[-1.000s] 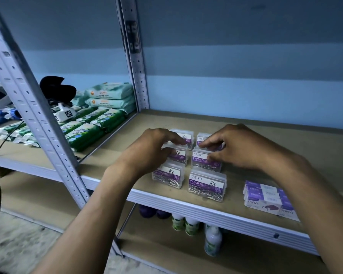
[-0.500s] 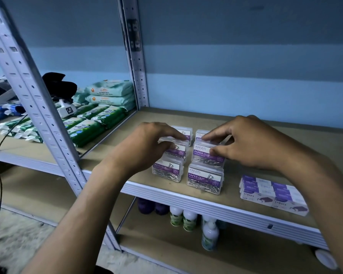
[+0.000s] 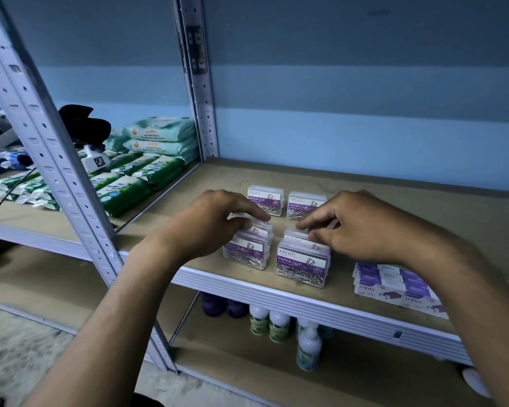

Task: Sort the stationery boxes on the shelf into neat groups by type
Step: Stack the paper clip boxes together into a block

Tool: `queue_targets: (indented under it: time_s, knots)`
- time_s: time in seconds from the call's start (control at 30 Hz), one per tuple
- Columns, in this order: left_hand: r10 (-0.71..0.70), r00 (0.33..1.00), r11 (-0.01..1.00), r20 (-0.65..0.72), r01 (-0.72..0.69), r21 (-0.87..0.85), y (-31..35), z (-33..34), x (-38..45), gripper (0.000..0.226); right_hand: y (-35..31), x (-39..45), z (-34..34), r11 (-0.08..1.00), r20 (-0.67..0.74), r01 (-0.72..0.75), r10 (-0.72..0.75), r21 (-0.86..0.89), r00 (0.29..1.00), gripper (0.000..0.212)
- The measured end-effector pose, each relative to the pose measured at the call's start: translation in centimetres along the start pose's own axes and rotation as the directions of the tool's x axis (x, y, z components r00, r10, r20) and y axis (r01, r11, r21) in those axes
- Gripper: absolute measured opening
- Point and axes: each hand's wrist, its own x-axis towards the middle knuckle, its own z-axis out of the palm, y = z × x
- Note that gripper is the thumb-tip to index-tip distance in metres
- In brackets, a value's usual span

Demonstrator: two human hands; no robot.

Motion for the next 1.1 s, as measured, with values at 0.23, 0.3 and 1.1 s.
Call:
queue_targets:
  time_s: [0.23, 0.3, 1.1]
  knots:
    - [-0.062, 0.998, 0.998, 0.024, 0.062, -0.027, -0.3, 0.2, -0.1, 0.028, -0.5, -0.4, -0.3, 1.000, 0.019, -0.007, 0.007, -0.016, 1.000, 0.032]
    - [-0.084, 0.994, 0.994, 0.065, 0.088, -0.057, -0.3, 0.2, -0.4, 0.039, -0.7, -0.6, -0.4, 0.999, 0.067, -0.029, 0.030, -0.021, 0.997, 0.059]
    - [-0.106, 0.990, 0.994, 0.093, 0.106, 0.012, 0.7, 0.1, -0.6, 0.059, -0.7, 0.0, 0.9, 0.992, 0.076, -0.004, 0.013, -0.125, 0.997, 0.080]
